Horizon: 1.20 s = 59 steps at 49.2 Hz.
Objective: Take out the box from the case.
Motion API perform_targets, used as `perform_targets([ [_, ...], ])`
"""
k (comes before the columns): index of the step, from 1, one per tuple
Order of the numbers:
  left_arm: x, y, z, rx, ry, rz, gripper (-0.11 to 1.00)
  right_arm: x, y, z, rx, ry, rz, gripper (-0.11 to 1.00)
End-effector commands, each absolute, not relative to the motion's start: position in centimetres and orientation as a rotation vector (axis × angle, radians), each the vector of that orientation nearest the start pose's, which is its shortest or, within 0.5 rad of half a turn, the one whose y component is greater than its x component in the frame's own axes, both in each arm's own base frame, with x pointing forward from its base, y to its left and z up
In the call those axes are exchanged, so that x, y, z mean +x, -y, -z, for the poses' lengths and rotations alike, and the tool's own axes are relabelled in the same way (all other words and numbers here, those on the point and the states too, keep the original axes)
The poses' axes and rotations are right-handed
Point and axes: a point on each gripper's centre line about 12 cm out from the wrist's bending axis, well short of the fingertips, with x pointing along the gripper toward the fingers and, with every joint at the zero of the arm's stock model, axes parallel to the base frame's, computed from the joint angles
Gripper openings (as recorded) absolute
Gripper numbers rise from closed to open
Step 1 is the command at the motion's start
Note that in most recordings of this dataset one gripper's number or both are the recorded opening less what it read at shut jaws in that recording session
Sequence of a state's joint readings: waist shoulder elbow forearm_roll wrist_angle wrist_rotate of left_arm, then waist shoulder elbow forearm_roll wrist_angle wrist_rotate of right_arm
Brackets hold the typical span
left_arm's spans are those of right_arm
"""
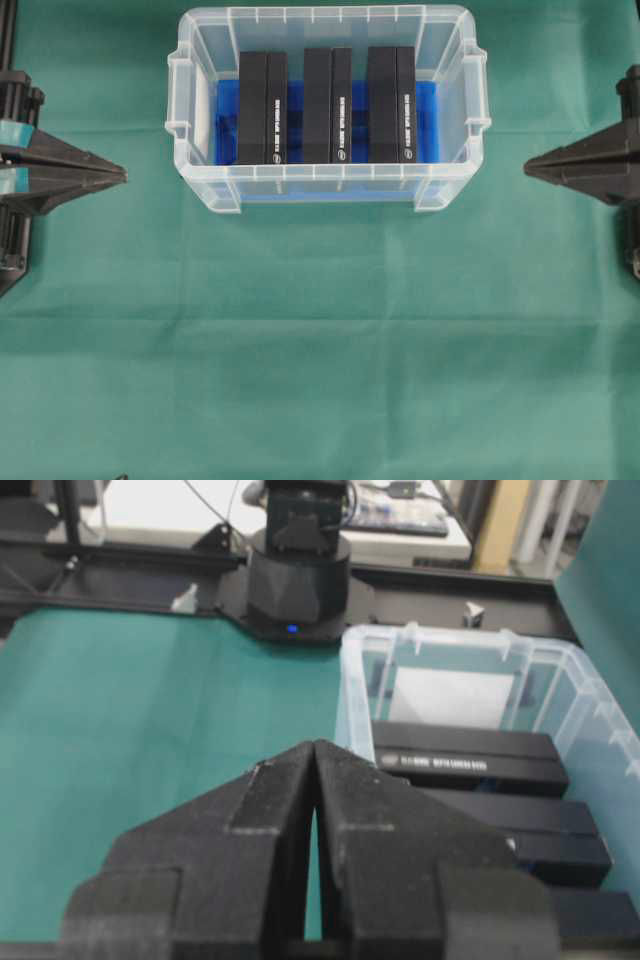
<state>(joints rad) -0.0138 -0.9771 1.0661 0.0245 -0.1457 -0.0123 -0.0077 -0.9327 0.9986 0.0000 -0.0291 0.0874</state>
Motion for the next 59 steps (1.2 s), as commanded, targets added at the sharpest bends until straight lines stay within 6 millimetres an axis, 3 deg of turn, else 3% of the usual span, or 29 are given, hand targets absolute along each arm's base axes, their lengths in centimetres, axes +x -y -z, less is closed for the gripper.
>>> perform_targets([
  [1,20.2,0.4,-35.0,0.015,0.091,0.019,0.02,21.5,0.2,-35.4,0.101,-0.004,0.009,0.02],
  [16,20.3,0.3,-37.4,0.017,0.022,0.015,0.02,21.9,0.2,-37.3,0.107,-0.001,0.009,0.02],
  [29,20.3,0.6,-37.2,0.010,-0.050,0.030,0.02,21.8,0.2,-37.4,0.114,-0.059,0.011,0.02],
  [46,19.4,1.1,-35.8,-0.097,-0.415,0.026,0.02,20.7,0.2,-37.5,0.240,-0.467,0.067,0.02],
  [59,17.7,1.6,-35.2,-0.187,-0.754,-0.015,0.02,19.8,0.2,-35.2,0.330,-0.956,0.183,0.02],
])
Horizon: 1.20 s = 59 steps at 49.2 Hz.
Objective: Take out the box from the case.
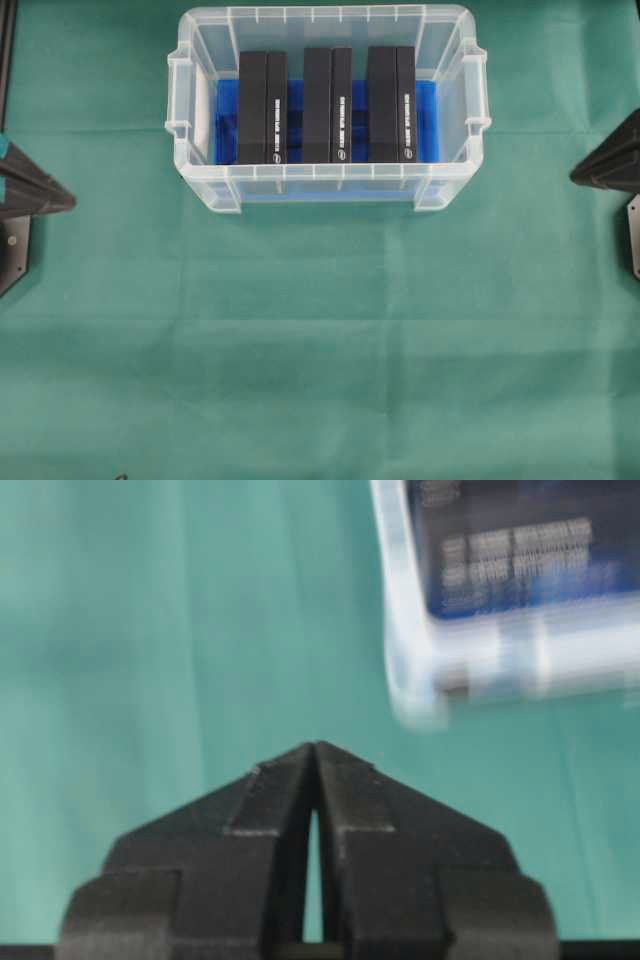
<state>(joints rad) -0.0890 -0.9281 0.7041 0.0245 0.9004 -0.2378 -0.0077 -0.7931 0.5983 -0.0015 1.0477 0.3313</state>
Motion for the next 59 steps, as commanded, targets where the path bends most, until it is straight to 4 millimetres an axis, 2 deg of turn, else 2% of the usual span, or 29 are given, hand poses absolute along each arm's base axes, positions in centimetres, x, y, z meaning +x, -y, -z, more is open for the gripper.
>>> perform_targets([
  [1,17.6,1.5,-35.1,-0.195,-0.781,-0.024,0.02,19.7,0.2,-35.1,0.334,-0.988,0.193,0.02],
  [6,17.0,1.6,-34.8,-0.233,-0.911,-0.062,0.02,19.6,0.0,-34.7,0.365,-1.139,0.241,0.02],
  [12,16.4,1.6,-34.9,-0.277,-1.014,-0.109,0.02,19.5,-0.4,-34.9,0.402,-1.237,0.288,0.02],
  [36,17.0,1.7,-35.6,-0.339,-1.037,-0.153,0.02,20.4,-0.9,-34.7,0.454,-1.300,0.348,0.02],
  [46,17.4,1.7,-35.8,-0.528,-1.034,-0.273,0.02,20.6,0.1,-34.4,0.678,-1.261,0.589,0.02],
  [59,17.1,1.2,-35.3,-0.847,-1.073,-0.577,0.02,20.5,1.1,-34.6,0.949,-1.102,0.912,0.02],
])
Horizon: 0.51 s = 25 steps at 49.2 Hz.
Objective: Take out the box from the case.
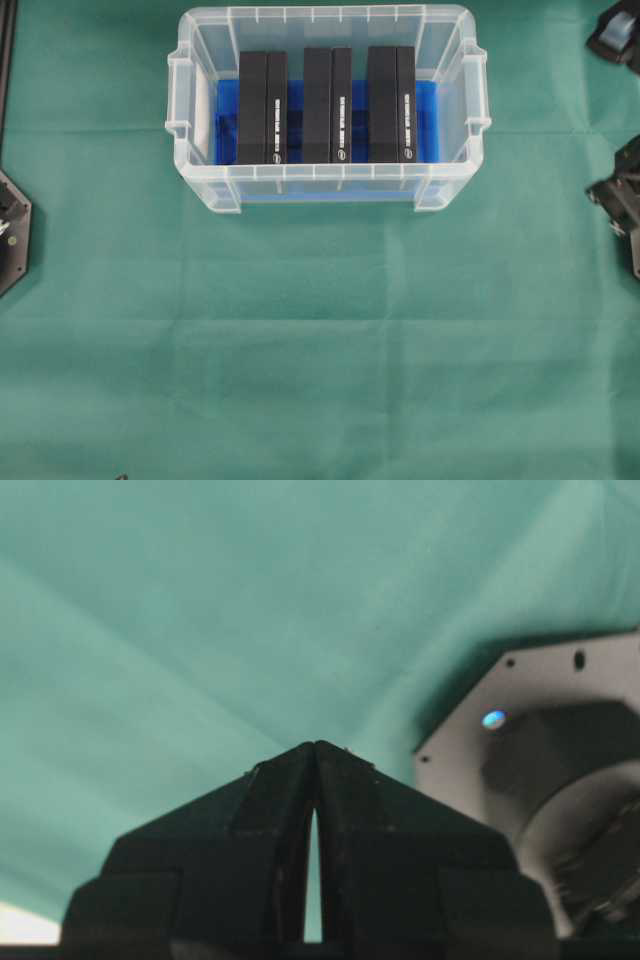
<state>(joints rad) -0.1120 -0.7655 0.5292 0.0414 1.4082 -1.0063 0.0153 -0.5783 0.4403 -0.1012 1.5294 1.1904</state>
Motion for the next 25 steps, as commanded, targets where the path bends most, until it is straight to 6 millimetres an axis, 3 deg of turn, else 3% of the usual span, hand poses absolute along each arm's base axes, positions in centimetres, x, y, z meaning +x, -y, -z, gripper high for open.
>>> perform_targets([
  [1,17.0,1.1,-35.2,-0.876,-1.073,-0.616,0.02,20.5,1.2,-34.5,0.969,-1.092,0.936,0.02],
  [10,16.8,0.5,-35.0,-1.004,-1.043,-0.785,0.02,20.4,1.5,-34.5,1.100,-1.001,1.074,0.02],
  [25,17.3,0.0,-34.9,-1.013,-1.037,-0.831,0.02,21.0,1.6,-34.3,1.098,-1.009,1.087,0.02],
])
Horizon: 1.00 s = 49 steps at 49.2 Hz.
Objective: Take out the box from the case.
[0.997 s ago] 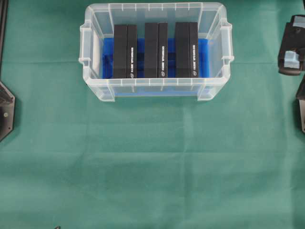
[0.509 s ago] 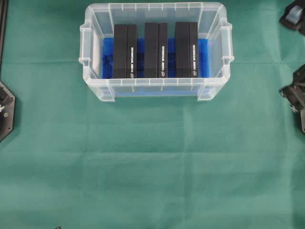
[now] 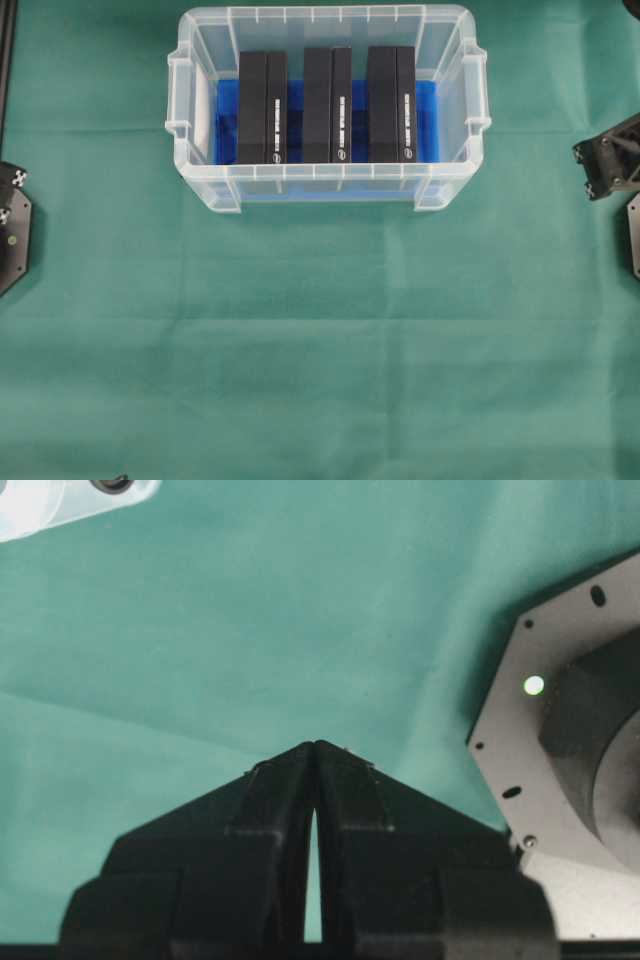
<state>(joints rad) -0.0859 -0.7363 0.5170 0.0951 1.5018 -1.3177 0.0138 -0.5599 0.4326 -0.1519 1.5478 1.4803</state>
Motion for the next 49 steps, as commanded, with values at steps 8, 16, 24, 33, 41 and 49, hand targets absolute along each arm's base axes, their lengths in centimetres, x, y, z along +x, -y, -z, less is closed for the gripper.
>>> perform_targets([
  [8,17.5,-1.5,-34.8,-1.022,-1.019,-0.883,0.02,21.3,3.0,-34.3,1.095,-0.970,1.125,0.02],
  [16,17.1,-4.4,-34.9,-1.011,-0.993,-0.940,0.02,21.1,5.8,-34.5,1.076,-0.943,1.135,0.02],
  [24,16.5,-6.9,-35.0,-1.008,-0.969,-0.998,0.02,20.5,9.2,-34.3,1.046,-0.937,1.166,0.02],
  [33,16.5,-8.6,-35.0,-0.991,-0.958,-1.017,0.02,20.1,11.8,-33.9,1.028,-0.934,1.191,0.02],
  [41,16.6,-8.8,-34.9,-0.992,-0.959,-1.020,0.02,20.4,12.6,-33.4,1.023,-0.922,1.191,0.02],
  [49,16.5,-9.0,-34.8,-0.992,-0.962,-1.027,0.02,20.8,12.9,-32.4,0.999,-0.916,1.166,0.02],
])
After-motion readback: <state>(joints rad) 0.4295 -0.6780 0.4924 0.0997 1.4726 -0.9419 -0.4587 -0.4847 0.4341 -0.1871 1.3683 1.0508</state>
